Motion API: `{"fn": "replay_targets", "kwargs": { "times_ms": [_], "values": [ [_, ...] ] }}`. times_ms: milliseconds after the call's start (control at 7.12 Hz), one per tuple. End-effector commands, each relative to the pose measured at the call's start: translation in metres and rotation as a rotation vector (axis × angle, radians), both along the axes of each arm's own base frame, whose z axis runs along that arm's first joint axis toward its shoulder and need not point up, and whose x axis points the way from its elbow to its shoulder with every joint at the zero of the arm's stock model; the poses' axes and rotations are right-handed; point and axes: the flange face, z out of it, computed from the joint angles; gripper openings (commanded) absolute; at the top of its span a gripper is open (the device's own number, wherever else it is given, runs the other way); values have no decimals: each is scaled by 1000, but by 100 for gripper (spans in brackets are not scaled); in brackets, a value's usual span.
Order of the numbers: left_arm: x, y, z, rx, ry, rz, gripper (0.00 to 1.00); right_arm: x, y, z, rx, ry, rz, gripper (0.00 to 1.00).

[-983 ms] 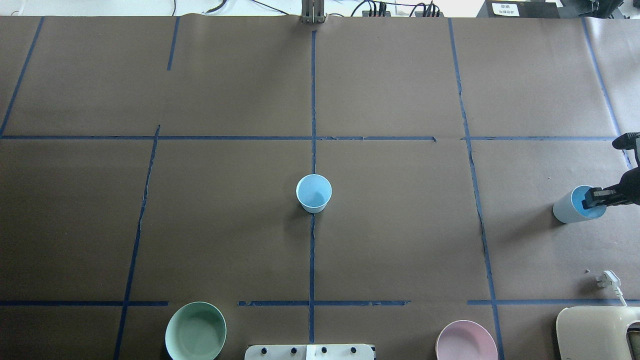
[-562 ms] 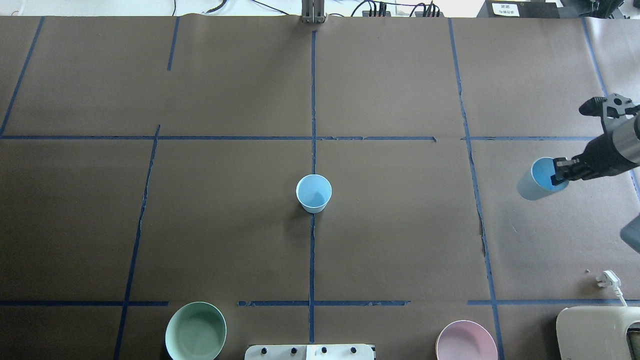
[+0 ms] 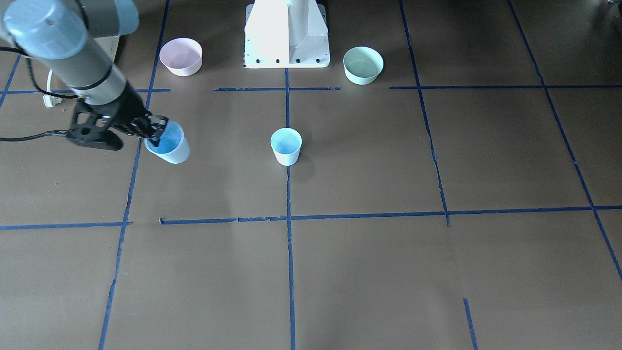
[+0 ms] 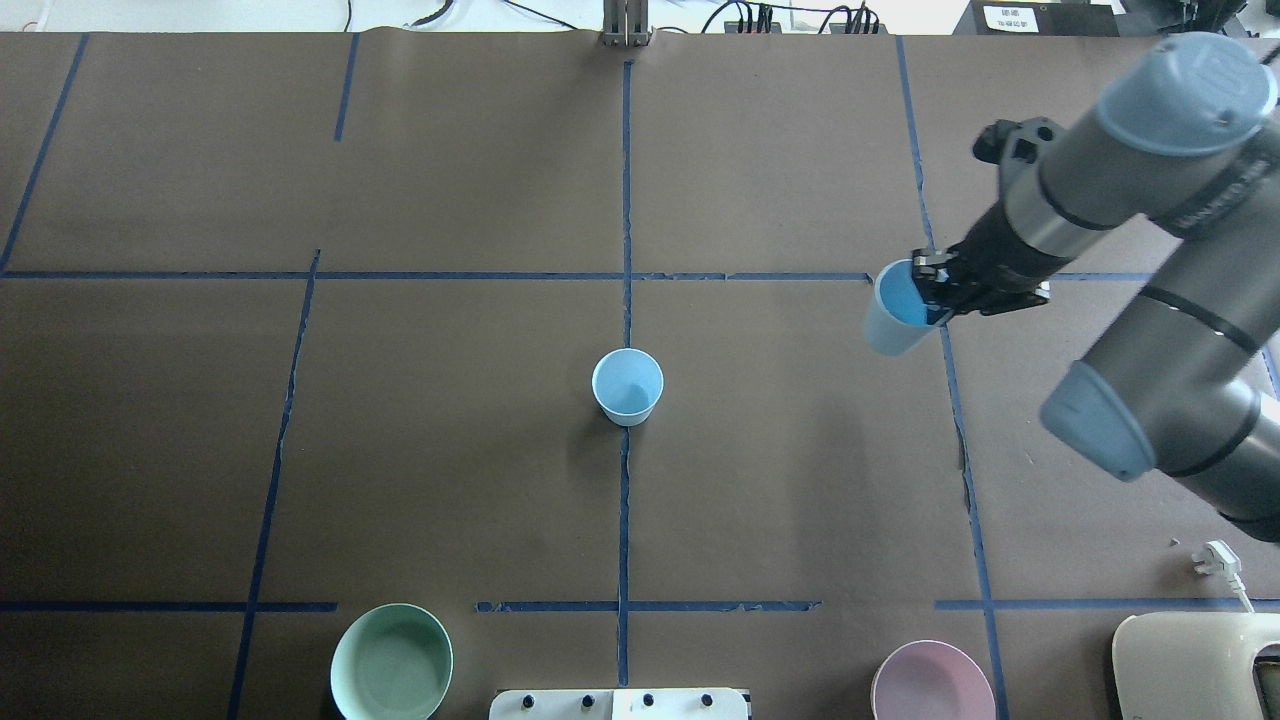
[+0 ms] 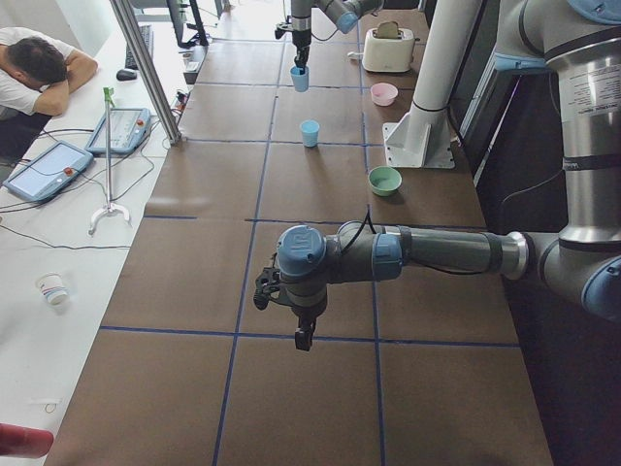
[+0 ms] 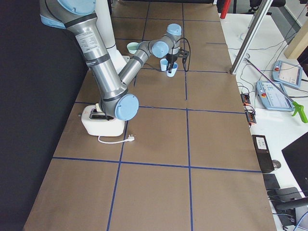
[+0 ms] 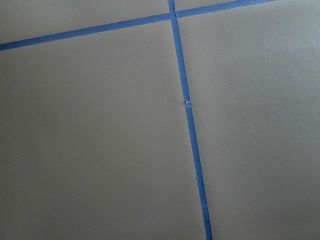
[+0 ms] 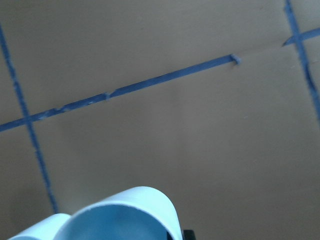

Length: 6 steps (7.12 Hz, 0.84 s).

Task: Stack blue cups with both arms
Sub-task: 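Lift and carry the cup with the right gripper above the center cup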

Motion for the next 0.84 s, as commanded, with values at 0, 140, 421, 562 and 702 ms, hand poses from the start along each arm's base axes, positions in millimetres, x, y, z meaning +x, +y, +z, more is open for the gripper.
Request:
{"fn": "replay_targets", "kwargs": {
  "times_ms": [0, 140, 421, 562, 702],
  "values": [
    [0, 0, 0, 1, 0, 0, 100, -89, 13, -87, -56, 5, 120, 0],
    [0, -1, -1, 2, 1, 0, 100, -106, 21, -86, -56, 18, 123, 0],
    [0, -1, 0, 1, 1, 0, 100, -123, 38, -79, -53, 34, 105, 0],
    [0, -1, 0, 1, 1, 0, 100, -129, 46, -77, -45, 42, 104, 0],
    [0, -1, 1, -1, 2, 0, 100, -130, 46, -76, -46, 43, 102, 0]
  ]
}}
